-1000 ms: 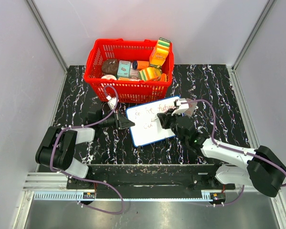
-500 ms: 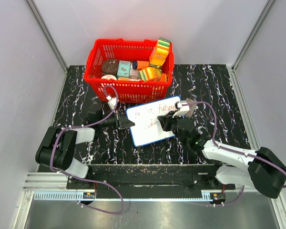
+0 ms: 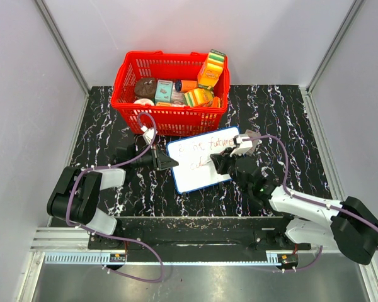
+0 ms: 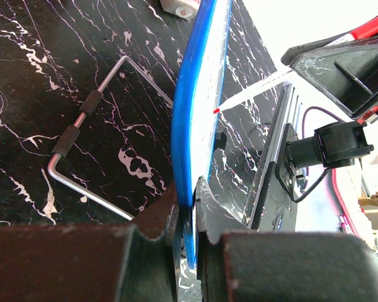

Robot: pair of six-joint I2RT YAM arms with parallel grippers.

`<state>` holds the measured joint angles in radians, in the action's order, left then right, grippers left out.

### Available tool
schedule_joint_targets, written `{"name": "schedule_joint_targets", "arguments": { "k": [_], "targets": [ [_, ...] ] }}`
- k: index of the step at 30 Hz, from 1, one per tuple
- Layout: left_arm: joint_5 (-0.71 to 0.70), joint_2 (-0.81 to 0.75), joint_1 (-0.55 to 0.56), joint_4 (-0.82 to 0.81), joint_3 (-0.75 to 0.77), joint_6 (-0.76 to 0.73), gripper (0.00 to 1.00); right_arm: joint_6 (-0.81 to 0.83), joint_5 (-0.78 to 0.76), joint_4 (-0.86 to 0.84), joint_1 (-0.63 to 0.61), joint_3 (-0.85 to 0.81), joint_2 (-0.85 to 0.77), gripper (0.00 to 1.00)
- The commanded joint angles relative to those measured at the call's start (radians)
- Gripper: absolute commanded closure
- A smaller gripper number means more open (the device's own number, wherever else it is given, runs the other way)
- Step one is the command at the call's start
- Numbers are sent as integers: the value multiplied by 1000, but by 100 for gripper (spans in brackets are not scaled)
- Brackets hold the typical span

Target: Write a sentence on the whiteboard

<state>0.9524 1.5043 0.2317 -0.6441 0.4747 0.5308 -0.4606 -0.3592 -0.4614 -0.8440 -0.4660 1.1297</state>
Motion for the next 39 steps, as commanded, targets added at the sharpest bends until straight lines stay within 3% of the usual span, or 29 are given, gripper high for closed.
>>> {"name": "schedule_joint_targets", "arguments": {
  "k": [1,39],
  "targets": [
    [-107,-3,18,40,7,-109,100,20,-66,15,6,-6,-34,100],
    [-104,-3,18,43,10,-111,100,56,-89,-56,39,-91,28,100]
  ]
}}
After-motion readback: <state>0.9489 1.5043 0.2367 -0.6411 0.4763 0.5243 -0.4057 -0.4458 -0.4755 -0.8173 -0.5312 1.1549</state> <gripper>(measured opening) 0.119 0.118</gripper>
